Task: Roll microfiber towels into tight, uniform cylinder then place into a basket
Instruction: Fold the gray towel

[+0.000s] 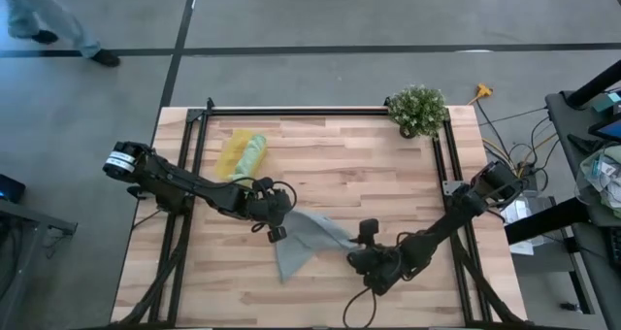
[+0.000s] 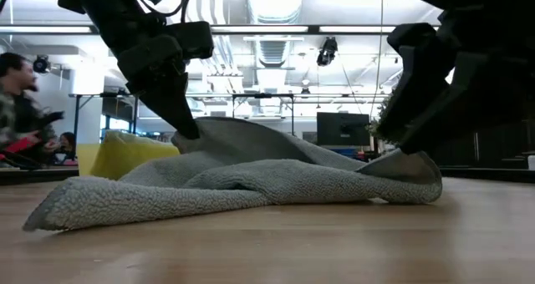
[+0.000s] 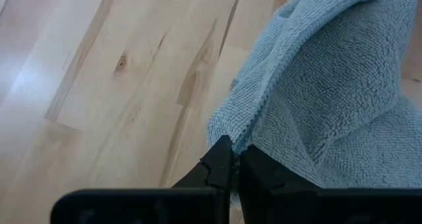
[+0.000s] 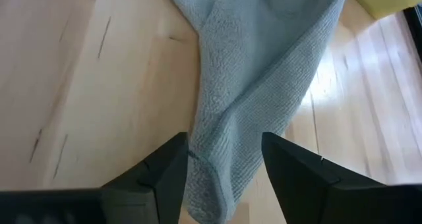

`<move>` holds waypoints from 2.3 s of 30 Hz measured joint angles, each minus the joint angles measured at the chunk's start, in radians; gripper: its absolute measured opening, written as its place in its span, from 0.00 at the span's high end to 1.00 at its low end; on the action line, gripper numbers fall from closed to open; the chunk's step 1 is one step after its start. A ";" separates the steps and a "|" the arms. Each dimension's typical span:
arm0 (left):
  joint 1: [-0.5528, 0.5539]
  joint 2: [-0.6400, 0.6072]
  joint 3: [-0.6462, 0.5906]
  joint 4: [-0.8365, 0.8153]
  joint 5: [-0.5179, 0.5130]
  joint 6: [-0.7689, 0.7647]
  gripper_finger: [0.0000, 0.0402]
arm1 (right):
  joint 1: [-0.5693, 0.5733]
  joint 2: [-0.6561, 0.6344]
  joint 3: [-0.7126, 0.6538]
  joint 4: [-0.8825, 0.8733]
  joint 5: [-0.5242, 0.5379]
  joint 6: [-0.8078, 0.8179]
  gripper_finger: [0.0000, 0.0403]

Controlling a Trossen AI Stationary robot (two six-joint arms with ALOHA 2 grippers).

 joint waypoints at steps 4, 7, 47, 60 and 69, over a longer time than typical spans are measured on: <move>0.000 0.000 0.000 0.000 0.000 0.000 1.00 | -0.001 0.000 -0.010 -0.005 0.000 0.005 0.55; 0.000 0.000 0.000 0.000 0.000 0.000 1.00 | -0.001 0.000 -0.035 -0.010 0.000 0.019 0.57; 0.002 0.000 0.010 0.001 -0.003 0.000 1.00 | -0.003 0.093 -0.064 0.113 0.052 0.005 0.91; 0.002 -0.002 0.014 -0.001 -0.003 0.052 1.00 | 0.029 0.071 0.012 0.060 0.154 -0.039 0.98; -0.006 -0.065 0.014 -0.003 -0.003 0.078 1.00 | 0.099 0.064 0.189 -0.142 0.158 -0.048 0.98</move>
